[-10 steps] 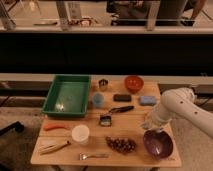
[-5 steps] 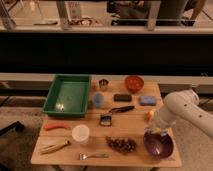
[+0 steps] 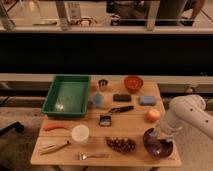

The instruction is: Wipe red bowl with towel

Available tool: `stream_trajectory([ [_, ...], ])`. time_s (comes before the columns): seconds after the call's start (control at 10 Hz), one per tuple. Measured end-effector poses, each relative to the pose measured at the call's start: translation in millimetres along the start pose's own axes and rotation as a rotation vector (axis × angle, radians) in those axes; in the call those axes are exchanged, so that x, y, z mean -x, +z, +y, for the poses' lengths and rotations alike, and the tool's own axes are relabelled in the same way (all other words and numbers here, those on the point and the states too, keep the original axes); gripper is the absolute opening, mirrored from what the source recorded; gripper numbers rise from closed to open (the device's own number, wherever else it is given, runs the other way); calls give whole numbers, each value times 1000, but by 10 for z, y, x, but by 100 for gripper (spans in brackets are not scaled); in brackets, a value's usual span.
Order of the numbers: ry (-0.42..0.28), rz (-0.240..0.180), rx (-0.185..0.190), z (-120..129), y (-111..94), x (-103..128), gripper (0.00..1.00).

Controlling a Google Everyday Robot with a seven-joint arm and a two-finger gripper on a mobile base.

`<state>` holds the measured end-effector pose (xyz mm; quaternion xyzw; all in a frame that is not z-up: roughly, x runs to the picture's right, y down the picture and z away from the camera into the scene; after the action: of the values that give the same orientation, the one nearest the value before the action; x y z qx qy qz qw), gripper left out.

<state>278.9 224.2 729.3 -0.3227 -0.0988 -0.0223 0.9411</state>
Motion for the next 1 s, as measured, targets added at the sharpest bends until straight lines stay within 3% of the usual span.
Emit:
stream_trajectory([
  [0.1,-1,-4,-24,-7,-43,25,13],
  [0.3,-5,-12,-91,-54,-247,203,1],
  [0.5,-20,-12,-139,-80,-443,315,0],
  [0.8,-95,-44,-180,-325,-467,403,0],
  [1.0,-141,-73,-206,-662,-401,398,0],
])
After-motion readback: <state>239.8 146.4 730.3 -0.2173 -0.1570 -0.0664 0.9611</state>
